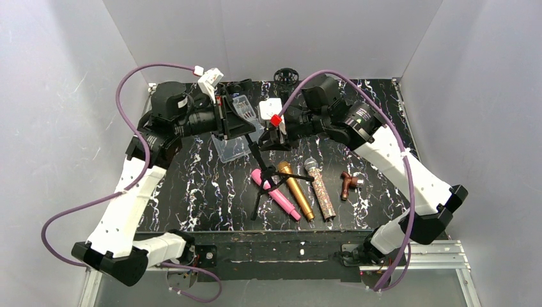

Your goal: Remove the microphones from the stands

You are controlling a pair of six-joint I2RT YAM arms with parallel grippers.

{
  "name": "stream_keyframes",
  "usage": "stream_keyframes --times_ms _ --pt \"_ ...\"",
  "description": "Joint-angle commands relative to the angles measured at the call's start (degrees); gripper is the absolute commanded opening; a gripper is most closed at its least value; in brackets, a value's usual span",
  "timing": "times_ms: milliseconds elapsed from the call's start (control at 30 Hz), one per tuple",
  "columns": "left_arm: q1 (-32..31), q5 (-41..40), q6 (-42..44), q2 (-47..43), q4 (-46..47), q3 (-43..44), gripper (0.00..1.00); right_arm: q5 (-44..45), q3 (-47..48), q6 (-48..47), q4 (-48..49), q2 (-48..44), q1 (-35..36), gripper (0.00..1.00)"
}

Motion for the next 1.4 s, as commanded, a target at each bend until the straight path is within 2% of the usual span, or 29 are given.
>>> stream_keyframes --times_ms 0,67,167,233,367,500,567,700,867,1000,1367 --pt "0.57 4.18 0.98 -1.53 -2.2 2.1 0.0 12.91 0.88 -3.82 -0.68 -3.65 -1.45 0.33" --pt "0.49 5.06 2.18 -1.23 -2.2 2.84 0.0 11.62 -2.01 -0.74 0.79 -4.26 -1.45 0.45" --pt "0.51 6.57 4.58 -0.69 -2.2 3.85 0.0 8.48 -5.92 4.45 2.75 -5.5 -1.53 0.58" --pt "0.51 7.77 5.95 -0.69 -2.2 4.3 0.0 6.9 -7.67 8.9 3.86 -6.06 -1.93 0.62" --pt "0.07 10.58 8.98 -0.67 -2.21 4.89 0.0 1.32 -9.01 19.78 6.69 -6.14 -4.66 0.67" --pt "-0.67 11.47 16.75 -0.54 -5.24 6.18 0.0 -10.12 -9.17 33.98 11.03 -4.37 -8.47 0.68" --pt "-0.8 10.89 22.04 -0.73 -7.48 6.45 0.0 -16.65 -10.93 41.37 16.45 -3.54 -9.87 0.68" --pt "-1.01 9.57 29.21 -0.5 -10.5 7.24 0.0 -24.39 -14.44 53.41 25.43 -1.33 -10.18 0.7" --pt "-1.35 6.61 33.16 -0.6 -11.31 6.85 0.0 -28.59 -17.45 67.3 37.17 2.17 -10.07 0.73" --pt "-1.43 4.42 34.05 -0.64 -11.34 6.59 0.0 -29.71 -18.46 71.83 42.18 4.23 -9.68 0.73" --pt "-2.0 2.72 34.93 -0.59 -11.52 5.46 0.0 -27.85 -17.97 70.84 41.12 6.36 -7.25 0.66"
